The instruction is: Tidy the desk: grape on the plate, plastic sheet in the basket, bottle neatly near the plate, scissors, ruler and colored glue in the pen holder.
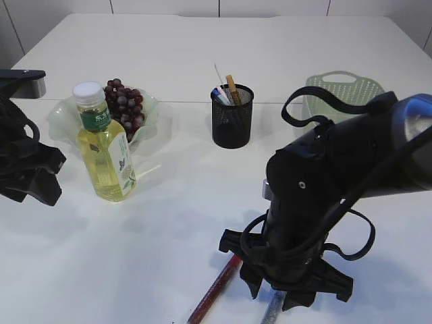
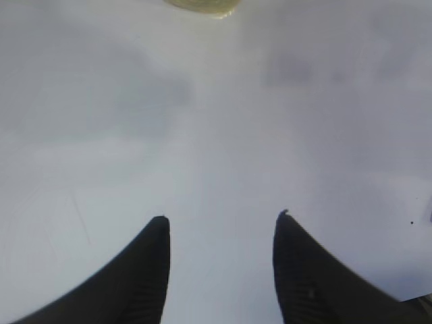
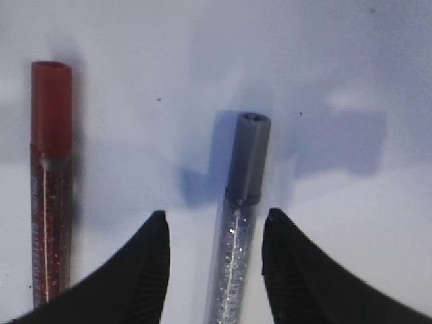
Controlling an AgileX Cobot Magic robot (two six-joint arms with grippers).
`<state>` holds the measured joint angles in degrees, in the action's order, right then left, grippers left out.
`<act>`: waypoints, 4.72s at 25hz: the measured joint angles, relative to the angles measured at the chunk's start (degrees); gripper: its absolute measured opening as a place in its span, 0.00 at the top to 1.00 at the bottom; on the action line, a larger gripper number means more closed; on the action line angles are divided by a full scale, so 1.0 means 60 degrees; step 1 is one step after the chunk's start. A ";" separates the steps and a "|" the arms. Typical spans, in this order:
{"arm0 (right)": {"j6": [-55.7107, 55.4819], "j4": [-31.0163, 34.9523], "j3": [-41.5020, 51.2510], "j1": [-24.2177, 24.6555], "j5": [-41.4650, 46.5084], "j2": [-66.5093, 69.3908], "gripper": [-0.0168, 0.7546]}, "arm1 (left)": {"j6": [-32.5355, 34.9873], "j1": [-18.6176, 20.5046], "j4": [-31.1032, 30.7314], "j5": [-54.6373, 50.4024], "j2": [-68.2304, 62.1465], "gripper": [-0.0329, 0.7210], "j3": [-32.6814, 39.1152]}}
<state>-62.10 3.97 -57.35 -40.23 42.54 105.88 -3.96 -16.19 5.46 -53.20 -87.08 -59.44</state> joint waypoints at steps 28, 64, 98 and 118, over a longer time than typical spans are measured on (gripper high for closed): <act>-0.0142 -0.0146 0.0000 0.0000 -0.0255 0.0474 0.83 | 0.0000 0.0000 0.0000 0.0022 0.0000 0.48 0.0000; 1.3558 0.6946 -0.0565 0.2668 -0.4191 -0.2212 0.84 | 0.0000 0.0000 0.0000 0.0030 0.0000 0.48 0.0000; 2.7823 1.5638 -0.6520 0.4309 -0.4042 0.2599 0.85 | 0.0000 0.0000 -0.0061 -0.0258 0.0000 0.48 0.0000; 2.9859 1.6531 -0.6704 0.4309 -0.3948 0.3471 0.59 | 0.0000 0.0000 -0.0206 -0.0260 0.0000 0.48 0.0000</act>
<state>117.06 103.15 -97.57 -14.38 18.85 126.71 -3.96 -16.19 4.22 -54.76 -87.08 -59.44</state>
